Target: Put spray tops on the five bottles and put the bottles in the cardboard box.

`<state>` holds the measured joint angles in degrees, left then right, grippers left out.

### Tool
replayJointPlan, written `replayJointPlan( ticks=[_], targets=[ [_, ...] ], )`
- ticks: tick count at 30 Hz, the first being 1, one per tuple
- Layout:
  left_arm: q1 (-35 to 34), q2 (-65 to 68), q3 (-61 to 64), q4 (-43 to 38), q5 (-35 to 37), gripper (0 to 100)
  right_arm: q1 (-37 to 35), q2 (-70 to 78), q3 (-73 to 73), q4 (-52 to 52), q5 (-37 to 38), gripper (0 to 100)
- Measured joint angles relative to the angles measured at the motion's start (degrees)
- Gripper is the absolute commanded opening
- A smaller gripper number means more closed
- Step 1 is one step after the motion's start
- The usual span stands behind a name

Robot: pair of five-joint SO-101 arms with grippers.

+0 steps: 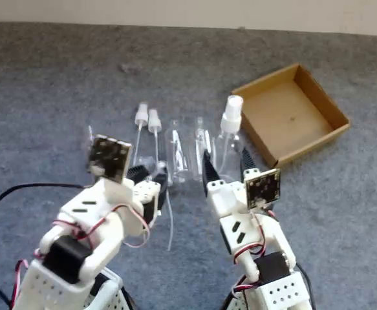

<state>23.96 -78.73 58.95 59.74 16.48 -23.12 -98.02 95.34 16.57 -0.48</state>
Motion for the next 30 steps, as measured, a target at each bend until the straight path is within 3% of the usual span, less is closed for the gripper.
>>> replayJointPlan(
  ticks=[9, 17, 24, 30],
  targets=[
    [0.44, 0.09, 11.34, -9.67, 0.0, 1, 0.35, 0.0, -10.99, 8.53, 0.0, 16.9],
    [9.49, 0.09, 14.86, -10.37, 0.0, 1, 0.35, 0.62, -15.3, 8.62, 0.0, 16.9],
    [14.24, 0.09, 15.03, -11.25, 0.0, 1, 0.35, 12.57, -23.3, 8.62, 0.0, 16.9],
    [15.38, 0.09, 18.2, -20.92, 0.0, 0, 0.26, 19.6, -28.22, 8.62, 0.0, 16.9]
  ],
)
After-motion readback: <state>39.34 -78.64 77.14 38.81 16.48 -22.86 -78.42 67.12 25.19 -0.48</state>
